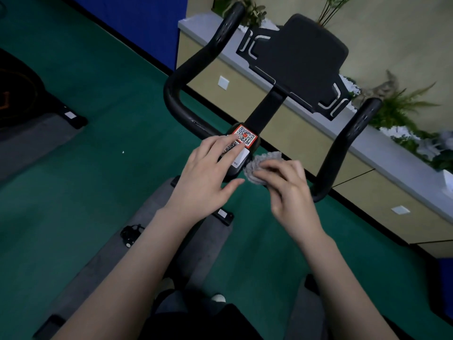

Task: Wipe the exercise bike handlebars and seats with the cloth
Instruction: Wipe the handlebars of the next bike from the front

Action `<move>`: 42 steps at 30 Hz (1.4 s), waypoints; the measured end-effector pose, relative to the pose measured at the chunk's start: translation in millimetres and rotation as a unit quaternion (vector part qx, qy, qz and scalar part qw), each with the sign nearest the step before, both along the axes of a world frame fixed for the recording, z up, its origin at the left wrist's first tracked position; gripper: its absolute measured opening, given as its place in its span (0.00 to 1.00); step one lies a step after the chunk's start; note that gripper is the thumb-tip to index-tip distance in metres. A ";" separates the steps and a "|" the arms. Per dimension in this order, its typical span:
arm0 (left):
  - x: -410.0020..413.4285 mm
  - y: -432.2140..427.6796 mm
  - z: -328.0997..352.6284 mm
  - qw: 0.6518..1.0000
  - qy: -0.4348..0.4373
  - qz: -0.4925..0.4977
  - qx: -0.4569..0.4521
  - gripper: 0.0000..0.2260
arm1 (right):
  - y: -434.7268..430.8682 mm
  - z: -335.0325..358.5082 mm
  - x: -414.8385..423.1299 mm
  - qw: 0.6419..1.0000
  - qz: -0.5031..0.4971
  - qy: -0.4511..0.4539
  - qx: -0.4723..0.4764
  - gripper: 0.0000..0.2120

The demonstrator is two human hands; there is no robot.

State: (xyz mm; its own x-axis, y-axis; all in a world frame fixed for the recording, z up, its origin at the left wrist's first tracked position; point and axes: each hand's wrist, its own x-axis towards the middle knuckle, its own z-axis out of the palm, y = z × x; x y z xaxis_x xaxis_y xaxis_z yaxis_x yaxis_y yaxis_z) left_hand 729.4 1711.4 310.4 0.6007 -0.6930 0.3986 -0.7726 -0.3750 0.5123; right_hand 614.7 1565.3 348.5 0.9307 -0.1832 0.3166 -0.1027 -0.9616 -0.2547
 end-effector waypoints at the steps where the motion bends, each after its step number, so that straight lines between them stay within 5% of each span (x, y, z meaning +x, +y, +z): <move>1: 0.1 -0.3 0.0 1.000 0.001 0.002 -0.002 0.28 | -4.7 -0.8 -7.3 1.000 0.002 0.000 -0.012 0.14; 12: -3.0 -1.7 -0.8 1.000 -0.008 0.008 -0.002 0.28 | -9.8 0.0 0.0 0.995 -0.073 -0.033 0.053 0.12; 17: -7.7 -3.5 -0.5 1.000 -0.007 0.018 0.007 0.29 | -23.7 9.8 42.3 0.961 -0.124 0.063 0.237 0.11; 27: -6.1 -8.9 5.5 0.999 -0.040 0.024 -0.001 0.25 | -53.6 24.8 46.3 0.915 -0.094 0.213 0.329 0.08; 35: 7.5 -33.2 10.9 0.995 -0.065 -0.064 0.032 0.27 | -68.5 29.0 39.1 0.898 -0.088 0.291 0.318 0.06; 42: 13.2 -32.3 8.1 0.995 -0.062 -0.075 0.038 0.32 | -45.3 16.9 29.4 0.954 -0.097 0.160 0.235 0.09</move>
State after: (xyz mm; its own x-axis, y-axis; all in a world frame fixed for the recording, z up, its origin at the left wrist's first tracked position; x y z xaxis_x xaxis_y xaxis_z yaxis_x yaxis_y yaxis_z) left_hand 742.6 1679.1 318.5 0.4375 -0.8021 0.4066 -0.8785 -0.2847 0.3836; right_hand 644.1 1520.0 365.4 0.8999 -0.4139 -0.1374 -0.4120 -0.7035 -0.5791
